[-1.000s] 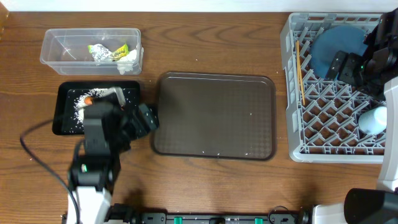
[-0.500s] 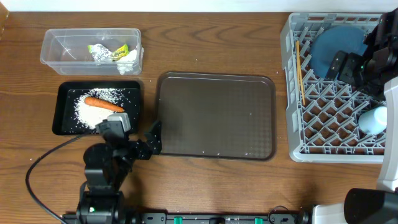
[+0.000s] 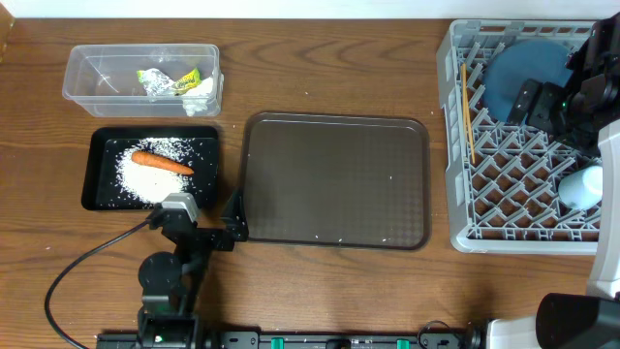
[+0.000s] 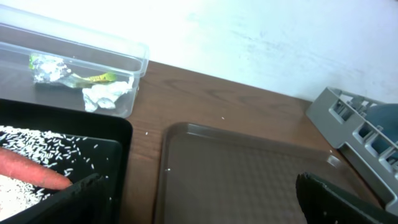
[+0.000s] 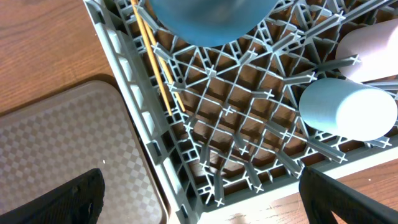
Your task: Sort waste into correct bins and load items into the dishwasher rack
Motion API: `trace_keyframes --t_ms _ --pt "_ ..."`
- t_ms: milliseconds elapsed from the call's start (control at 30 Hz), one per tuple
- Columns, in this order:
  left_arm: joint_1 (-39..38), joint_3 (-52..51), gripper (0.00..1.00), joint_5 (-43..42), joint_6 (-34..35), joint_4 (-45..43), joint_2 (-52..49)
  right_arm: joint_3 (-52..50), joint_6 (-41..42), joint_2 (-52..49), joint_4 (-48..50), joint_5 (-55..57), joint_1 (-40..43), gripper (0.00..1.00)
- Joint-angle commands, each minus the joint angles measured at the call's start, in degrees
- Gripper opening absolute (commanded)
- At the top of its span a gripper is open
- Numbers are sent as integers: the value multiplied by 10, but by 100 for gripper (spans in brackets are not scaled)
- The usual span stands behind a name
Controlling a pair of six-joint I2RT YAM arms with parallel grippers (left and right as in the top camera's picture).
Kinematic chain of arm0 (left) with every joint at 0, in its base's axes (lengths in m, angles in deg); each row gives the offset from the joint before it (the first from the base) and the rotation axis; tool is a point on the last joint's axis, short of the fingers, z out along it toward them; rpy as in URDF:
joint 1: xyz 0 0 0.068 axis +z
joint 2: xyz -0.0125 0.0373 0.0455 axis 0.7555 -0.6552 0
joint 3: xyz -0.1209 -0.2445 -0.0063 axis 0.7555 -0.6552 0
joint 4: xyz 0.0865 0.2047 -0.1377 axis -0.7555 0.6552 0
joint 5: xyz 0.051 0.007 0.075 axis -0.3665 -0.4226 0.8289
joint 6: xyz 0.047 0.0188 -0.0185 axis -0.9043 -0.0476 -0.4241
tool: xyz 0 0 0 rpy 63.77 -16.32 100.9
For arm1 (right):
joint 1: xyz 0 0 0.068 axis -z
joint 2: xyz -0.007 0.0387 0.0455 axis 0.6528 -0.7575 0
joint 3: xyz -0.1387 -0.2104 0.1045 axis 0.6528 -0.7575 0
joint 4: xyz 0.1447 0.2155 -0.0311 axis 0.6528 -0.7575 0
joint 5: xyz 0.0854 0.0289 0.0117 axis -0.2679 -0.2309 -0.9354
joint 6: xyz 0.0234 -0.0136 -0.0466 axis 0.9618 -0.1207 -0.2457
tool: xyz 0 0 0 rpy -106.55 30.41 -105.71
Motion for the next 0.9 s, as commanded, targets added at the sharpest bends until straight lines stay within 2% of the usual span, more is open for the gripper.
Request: trace_keyframes --t_ms 0,433,633,867 --pt "2 -22 99 21 -9 -11 22 -1 9 0 0 3 2 99" --pt "15 -44 99 38 -10 18 69 -1 9 0 0 4 2 99" --pt "25 -44 99 39 -11 109 117 -1 9 0 0 3 2 99" --pt "25 -44 99 40 -38 106 143 -1 9 0 0 3 2 99"
